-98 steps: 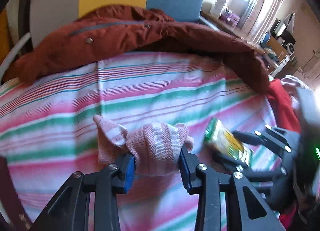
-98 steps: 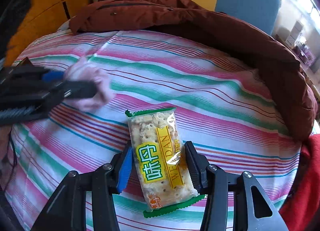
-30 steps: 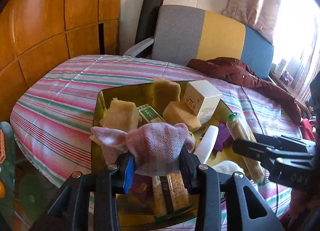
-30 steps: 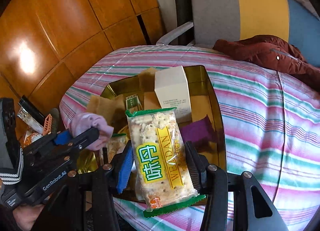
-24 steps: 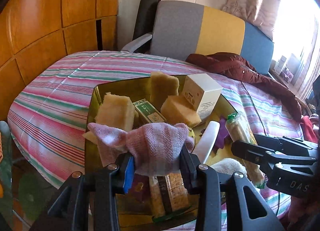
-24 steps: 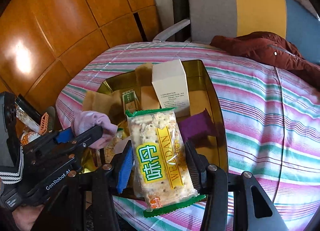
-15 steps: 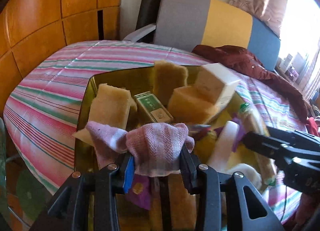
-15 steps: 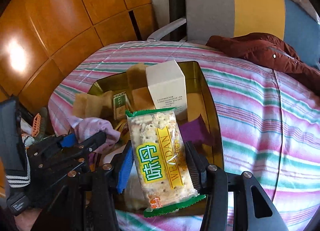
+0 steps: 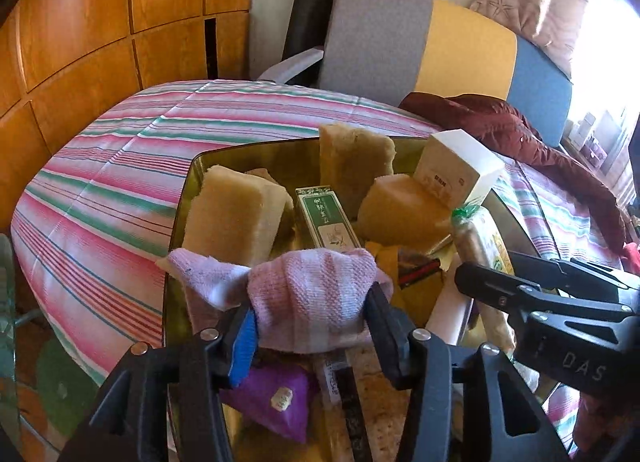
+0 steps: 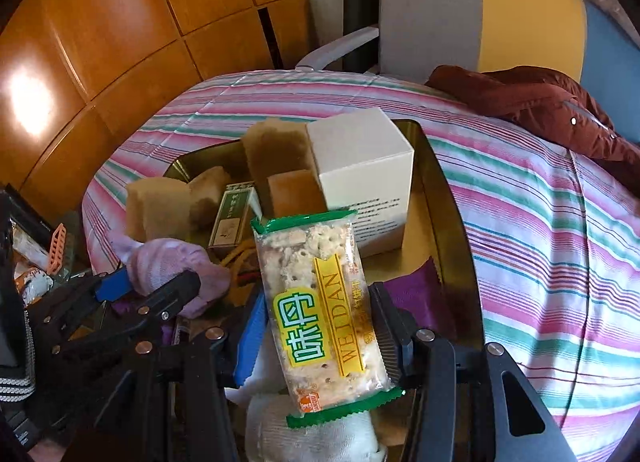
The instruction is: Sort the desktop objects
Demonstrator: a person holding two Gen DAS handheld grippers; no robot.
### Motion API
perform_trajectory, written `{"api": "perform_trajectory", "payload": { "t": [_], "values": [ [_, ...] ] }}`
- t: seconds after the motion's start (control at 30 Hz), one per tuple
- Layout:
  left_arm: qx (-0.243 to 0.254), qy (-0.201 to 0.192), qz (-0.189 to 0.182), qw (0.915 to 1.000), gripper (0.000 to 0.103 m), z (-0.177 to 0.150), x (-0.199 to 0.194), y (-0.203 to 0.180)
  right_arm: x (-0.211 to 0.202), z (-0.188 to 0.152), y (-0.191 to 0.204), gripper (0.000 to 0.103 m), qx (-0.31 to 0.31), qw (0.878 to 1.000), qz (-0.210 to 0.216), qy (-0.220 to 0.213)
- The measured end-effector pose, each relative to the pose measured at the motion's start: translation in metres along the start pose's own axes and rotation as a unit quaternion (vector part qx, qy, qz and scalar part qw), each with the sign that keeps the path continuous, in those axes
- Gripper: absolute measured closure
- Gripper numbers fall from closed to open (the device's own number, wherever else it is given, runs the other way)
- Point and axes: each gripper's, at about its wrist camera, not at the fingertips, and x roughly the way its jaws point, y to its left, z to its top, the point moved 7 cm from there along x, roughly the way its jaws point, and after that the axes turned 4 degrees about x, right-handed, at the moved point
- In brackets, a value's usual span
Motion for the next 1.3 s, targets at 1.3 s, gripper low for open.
{"api": "perform_trajectory", "payload": {
  "t": [1.3],
  "values": [
    [-0.037,-0.091,0.054,0.9937,0.029,0.019,-0.107,0.01,-0.06,-0.026,0.017,0.013,-0.012,0.997,-0.027,-0.071]
  ]
}}
